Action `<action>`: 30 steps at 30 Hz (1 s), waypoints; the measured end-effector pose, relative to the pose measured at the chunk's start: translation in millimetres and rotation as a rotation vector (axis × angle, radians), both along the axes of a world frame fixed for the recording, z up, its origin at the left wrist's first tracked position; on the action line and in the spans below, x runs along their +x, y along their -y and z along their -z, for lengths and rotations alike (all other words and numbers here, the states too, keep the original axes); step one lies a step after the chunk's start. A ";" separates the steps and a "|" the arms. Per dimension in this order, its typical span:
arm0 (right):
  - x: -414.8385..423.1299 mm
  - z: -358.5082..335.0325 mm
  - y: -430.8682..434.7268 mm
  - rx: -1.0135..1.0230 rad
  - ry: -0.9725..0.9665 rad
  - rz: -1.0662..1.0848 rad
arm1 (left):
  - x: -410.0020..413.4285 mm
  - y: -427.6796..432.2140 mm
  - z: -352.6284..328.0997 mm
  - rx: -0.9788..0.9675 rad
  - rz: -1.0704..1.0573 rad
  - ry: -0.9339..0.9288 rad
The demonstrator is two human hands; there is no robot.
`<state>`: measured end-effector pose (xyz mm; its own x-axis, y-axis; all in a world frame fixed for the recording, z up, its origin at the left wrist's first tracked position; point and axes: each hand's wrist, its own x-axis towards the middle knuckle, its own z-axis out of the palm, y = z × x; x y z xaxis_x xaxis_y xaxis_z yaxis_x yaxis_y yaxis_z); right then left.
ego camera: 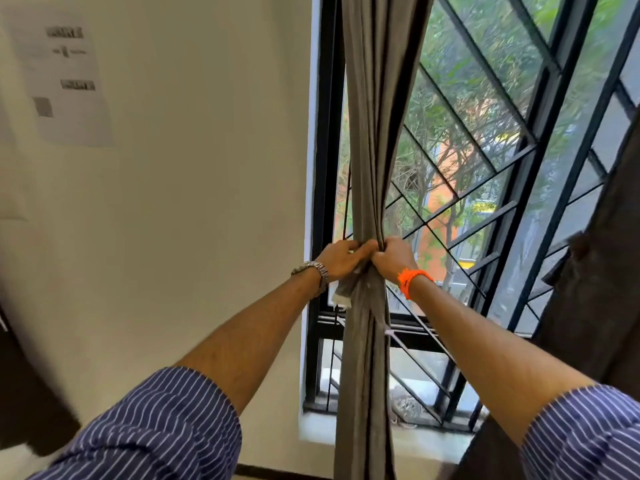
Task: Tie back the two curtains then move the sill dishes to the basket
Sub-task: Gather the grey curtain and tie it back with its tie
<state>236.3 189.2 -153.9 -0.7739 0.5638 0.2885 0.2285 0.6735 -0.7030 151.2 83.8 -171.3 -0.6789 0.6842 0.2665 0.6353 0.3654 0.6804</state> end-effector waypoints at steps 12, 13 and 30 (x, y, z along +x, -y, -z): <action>-11.0 31.2 7.6 -0.138 -0.034 -0.151 | -37.3 38.0 44.3 0.143 -0.056 0.188; -14.3 32.5 9.3 -0.143 -0.044 -0.151 | -39.0 38.9 44.8 0.140 -0.060 0.174; -25.9 20.9 22.2 -0.216 0.096 -0.299 | -94.2 85.5 6.1 -0.174 -0.300 -0.281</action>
<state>210.4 167.0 -174.8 -0.9311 0.3490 0.1058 0.1163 0.5591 -0.8209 57.0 -1.7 -177.3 -0.7718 0.5192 0.3671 0.6352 0.6552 0.4090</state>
